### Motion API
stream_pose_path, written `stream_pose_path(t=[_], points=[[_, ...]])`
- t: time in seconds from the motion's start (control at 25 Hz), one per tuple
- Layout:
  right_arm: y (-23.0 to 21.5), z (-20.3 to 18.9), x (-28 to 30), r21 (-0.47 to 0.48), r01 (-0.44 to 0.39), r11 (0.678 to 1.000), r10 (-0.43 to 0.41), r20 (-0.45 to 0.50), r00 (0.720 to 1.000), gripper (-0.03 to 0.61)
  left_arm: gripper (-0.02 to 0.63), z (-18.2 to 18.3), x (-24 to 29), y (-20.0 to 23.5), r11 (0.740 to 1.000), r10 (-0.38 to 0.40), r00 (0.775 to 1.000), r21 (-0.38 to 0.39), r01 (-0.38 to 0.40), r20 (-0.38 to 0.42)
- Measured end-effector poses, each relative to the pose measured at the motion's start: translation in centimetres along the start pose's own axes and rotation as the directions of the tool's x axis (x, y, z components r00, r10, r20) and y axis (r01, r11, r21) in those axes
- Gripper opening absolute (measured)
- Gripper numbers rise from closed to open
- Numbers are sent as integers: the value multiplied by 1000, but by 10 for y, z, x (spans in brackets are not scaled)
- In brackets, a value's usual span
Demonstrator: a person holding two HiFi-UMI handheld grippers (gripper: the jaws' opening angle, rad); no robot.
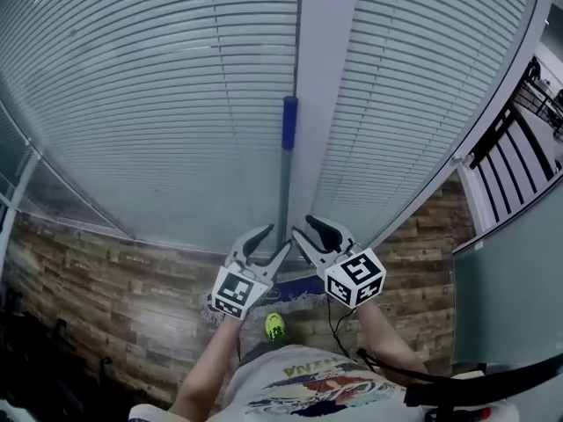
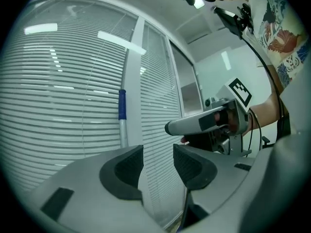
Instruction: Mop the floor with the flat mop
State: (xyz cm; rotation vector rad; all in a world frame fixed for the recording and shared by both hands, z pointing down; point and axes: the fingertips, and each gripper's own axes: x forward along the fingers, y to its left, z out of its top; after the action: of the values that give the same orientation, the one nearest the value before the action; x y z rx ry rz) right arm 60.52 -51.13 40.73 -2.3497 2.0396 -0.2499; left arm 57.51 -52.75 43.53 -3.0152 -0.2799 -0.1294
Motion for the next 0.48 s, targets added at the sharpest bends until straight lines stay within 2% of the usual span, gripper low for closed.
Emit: stream_pose_path(t=[0.16,0.48], points=[[-18,6,42,-5,40,999,-40,-2,999,141,169,-1,21,42,999,-28,999,15,28,15],[-52,14,89,-29,134,991,-135,-20,991,150,175,-14,66,89,996,-87,996,-7,87,14]])
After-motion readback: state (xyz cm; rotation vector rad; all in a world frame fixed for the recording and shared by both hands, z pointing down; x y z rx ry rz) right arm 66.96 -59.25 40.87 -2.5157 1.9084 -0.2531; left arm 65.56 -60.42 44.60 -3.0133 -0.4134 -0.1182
